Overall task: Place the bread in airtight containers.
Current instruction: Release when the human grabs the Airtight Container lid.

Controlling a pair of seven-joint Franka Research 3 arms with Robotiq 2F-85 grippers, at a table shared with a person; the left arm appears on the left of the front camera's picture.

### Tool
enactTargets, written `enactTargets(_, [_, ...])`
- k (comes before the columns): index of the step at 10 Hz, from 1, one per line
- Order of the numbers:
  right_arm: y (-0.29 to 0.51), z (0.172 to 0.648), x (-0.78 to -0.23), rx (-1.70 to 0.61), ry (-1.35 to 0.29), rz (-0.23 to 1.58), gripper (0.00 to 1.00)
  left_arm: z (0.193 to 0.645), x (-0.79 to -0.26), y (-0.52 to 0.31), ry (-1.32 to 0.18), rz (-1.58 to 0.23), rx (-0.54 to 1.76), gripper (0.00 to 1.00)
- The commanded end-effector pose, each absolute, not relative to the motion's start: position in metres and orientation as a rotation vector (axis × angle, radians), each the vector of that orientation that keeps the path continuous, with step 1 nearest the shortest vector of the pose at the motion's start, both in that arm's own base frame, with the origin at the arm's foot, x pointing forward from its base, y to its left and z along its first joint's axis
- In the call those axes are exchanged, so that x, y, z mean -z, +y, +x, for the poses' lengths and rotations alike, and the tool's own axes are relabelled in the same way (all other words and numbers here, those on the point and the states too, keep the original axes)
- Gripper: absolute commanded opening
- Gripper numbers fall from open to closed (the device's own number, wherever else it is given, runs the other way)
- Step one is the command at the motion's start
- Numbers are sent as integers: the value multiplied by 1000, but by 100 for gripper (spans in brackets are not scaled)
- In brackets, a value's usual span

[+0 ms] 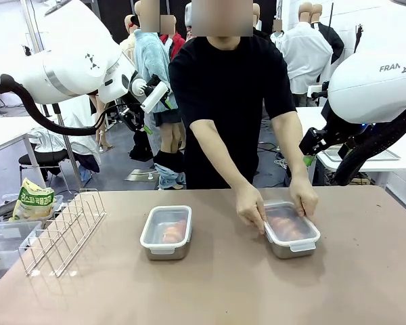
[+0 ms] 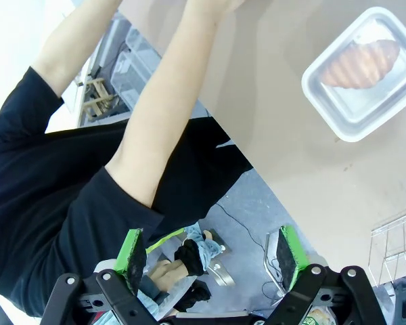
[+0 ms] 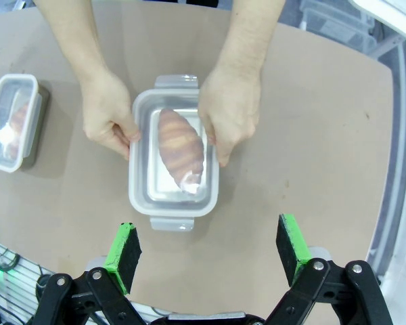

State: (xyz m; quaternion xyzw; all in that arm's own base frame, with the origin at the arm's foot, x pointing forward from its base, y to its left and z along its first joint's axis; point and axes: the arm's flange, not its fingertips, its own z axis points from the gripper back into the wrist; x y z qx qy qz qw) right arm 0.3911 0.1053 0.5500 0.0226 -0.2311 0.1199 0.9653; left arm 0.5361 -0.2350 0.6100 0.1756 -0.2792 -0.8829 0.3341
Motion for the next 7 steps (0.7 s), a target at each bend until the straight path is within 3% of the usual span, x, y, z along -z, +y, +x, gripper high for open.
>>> enactTargets(1, [105, 391, -549, -242, -468, 47, 100, 536, -611, -234, -728, 458, 2304, 100])
enactTargets(7, [105, 391, -549, -242, -468, 47, 100, 536, -611, -234, -728, 458, 2304, 100])
